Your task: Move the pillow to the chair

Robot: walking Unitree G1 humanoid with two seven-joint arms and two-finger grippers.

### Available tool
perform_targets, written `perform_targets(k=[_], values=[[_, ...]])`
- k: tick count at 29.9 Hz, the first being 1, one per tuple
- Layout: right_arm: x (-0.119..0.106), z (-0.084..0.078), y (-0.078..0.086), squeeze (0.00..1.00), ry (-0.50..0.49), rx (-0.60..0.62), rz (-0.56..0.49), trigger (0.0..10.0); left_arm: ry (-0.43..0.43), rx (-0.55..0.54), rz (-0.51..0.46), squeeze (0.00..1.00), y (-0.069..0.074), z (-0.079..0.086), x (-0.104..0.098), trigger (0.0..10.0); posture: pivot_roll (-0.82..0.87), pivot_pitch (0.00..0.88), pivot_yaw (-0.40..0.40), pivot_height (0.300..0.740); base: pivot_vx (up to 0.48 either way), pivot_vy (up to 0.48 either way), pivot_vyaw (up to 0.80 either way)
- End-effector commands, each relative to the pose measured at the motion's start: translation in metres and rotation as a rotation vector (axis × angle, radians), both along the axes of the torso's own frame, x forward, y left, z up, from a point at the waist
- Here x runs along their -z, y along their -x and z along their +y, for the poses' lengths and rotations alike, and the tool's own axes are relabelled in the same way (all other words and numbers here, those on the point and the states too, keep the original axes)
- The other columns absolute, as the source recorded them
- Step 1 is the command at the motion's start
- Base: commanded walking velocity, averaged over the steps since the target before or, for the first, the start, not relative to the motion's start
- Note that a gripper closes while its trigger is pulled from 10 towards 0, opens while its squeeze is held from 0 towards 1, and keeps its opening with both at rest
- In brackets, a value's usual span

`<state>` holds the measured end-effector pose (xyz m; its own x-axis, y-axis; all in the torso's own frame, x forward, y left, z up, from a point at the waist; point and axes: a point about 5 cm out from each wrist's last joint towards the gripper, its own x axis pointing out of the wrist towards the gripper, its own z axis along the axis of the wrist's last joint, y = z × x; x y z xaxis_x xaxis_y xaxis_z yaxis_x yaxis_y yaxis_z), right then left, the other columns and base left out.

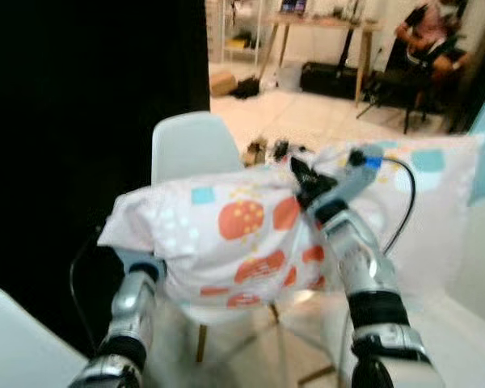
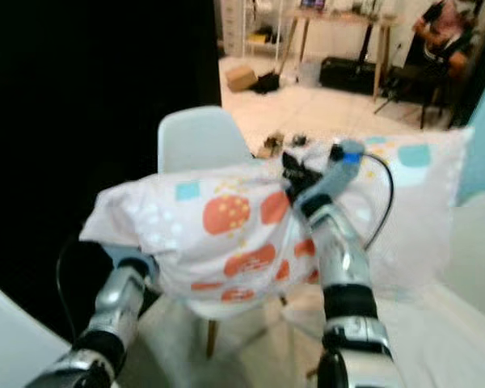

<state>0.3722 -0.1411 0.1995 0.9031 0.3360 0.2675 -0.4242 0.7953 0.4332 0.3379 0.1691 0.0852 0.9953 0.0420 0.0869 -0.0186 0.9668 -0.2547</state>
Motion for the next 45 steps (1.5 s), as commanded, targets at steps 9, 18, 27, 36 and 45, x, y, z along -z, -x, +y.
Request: perform_targets(k=[9,18,27,36,45], values=[[-0.016,0.015,0.007,0.0,0.015,-0.132,-0.083,10.0,-0.006,0.062,-0.01,0.0,-0.001,-0.017,-0.002,10.0,0.09,0.0,0.007,0.729,0.48,0.0,0.18],[0.01,0.022,0.006,0.0,0.048,-0.17,0.068,10.0,-0.096,0.01,0.014,0.0,-0.002,-0.012,-0.003,10.0,0.09,0.0,0.01,0.729,0.127,0.0,0.53],[0.05,0.003,0.01,0.0,0.188,-0.08,0.267,10.0,-0.103,0.038,0.034,0.0,0.001,-0.017,0.003,10.0,0.08,0.0,0.02,0.709,0.0,0.0,0.0],[0.085,-0.011,0.021,0.0,0.269,-0.014,0.407,10.0,-0.079,0.075,0.119,0.0,0.011,-0.022,0.025,10.0,0.07,0.0,0.021,0.679,0.0,0.0,0.0],[0.099,-0.012,0.024,0.0,0.366,-0.002,0.485,10.0,-0.057,0.088,0.231,0.0,0.029,-0.018,0.052,10.0,0.07,0.009,0.019,0.644,0.0,0.0,0.0]])
